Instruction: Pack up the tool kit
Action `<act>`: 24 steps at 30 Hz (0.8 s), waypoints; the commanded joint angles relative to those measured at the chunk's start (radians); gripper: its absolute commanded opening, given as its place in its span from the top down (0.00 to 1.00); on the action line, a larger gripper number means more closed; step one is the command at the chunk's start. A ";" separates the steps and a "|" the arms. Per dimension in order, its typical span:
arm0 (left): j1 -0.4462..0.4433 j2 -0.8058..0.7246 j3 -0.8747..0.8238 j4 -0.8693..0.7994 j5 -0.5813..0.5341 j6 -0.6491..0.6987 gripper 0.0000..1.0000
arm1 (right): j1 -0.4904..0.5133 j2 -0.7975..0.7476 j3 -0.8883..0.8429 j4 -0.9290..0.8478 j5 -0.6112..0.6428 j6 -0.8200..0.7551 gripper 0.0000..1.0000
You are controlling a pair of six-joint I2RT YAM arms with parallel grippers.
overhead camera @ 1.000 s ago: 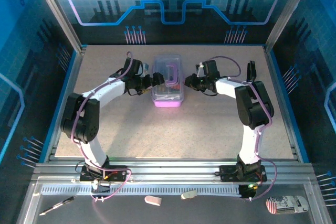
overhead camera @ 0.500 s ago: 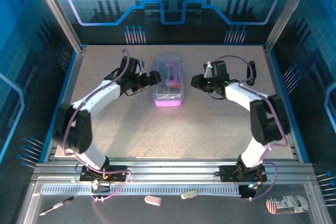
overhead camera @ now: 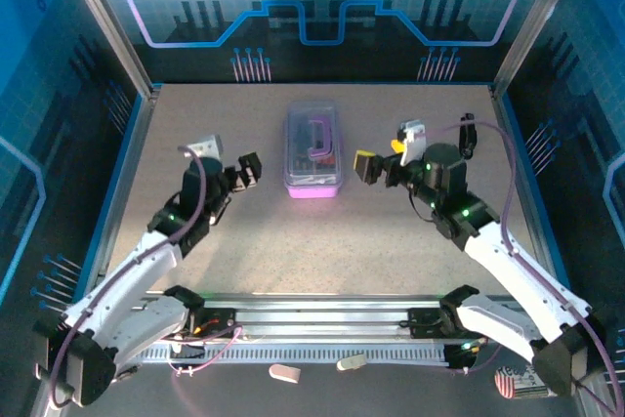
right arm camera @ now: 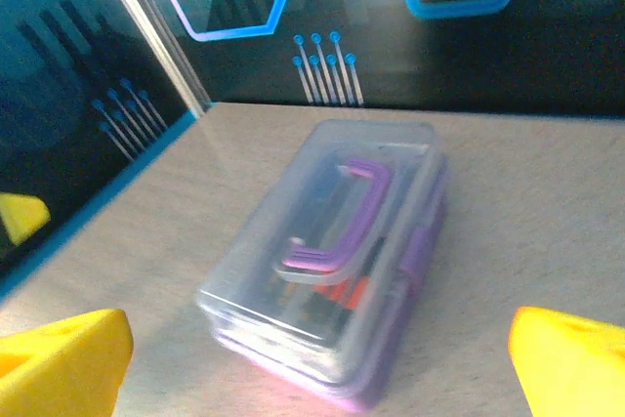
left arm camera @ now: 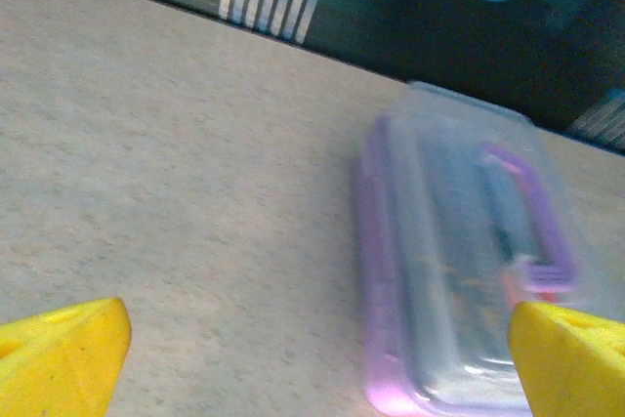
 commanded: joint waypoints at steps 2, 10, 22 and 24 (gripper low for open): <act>0.019 0.035 -0.295 0.625 -0.221 0.306 0.01 | 0.017 -0.004 -0.161 0.154 0.179 -0.312 0.00; 0.117 0.398 -0.329 0.946 -0.241 0.464 0.01 | 0.009 0.015 -0.265 0.340 0.263 -0.499 0.00; 0.365 0.640 -0.260 1.001 0.155 0.356 0.01 | -0.076 0.079 -0.293 0.377 0.189 -0.379 0.00; 0.366 0.639 -0.251 0.987 0.166 0.360 0.01 | -0.079 0.093 -0.302 0.392 0.193 -0.404 0.00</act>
